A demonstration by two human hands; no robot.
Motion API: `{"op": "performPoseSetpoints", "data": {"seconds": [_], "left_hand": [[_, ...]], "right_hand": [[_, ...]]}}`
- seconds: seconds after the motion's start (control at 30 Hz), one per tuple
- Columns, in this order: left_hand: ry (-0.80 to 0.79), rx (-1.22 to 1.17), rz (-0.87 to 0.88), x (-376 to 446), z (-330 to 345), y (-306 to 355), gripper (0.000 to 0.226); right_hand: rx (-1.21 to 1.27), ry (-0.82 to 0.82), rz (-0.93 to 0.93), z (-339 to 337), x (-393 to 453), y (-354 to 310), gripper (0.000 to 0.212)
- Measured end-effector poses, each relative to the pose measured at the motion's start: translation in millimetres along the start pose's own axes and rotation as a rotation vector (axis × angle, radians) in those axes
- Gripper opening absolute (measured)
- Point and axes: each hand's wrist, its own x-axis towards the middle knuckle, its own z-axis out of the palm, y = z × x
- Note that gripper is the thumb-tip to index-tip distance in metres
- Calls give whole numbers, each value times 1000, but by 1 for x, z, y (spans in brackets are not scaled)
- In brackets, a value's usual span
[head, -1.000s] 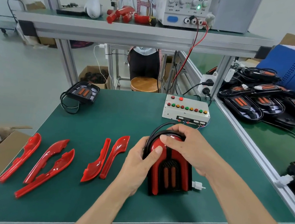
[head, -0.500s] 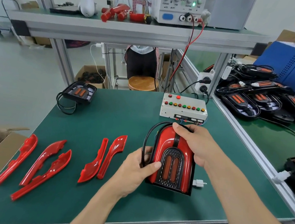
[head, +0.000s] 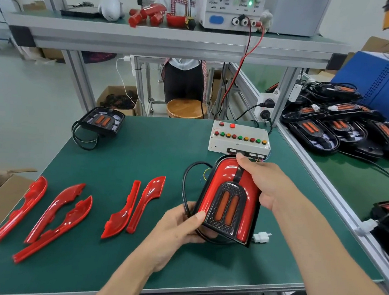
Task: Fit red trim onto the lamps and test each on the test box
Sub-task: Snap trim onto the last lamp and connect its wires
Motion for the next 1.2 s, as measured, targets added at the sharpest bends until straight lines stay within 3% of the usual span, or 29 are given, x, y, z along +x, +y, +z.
{"op": "performPoseSetpoints", "data": {"seconds": [0.23, 0.47, 0.57, 0.8, 0.9, 1.03, 1.2], "left_hand": [[-4, 198, 0, -4, 7, -5, 25], [34, 250, 130, -8, 11, -10, 27], [43, 128, 52, -8, 9, -7, 39], [378, 153, 47, -6, -1, -7, 22], [414, 274, 124, -8, -3, -8, 30], [392, 443, 214, -4, -3, -3, 48], [326, 834, 305, 11, -6, 27, 30]], "right_hand": [[-20, 8, -25, -3, 1, 6, 28], [-14, -16, -61, -5, -2, 8, 29], [0, 6, -35, -20, -5, 11, 36], [44, 171, 68, -84, -19, 33, 47], [82, 214, 104, -106, -25, 44, 42], [21, 221, 161, -122, -32, 48, 54], [-35, 346, 172, -137, -29, 55, 52]]}}
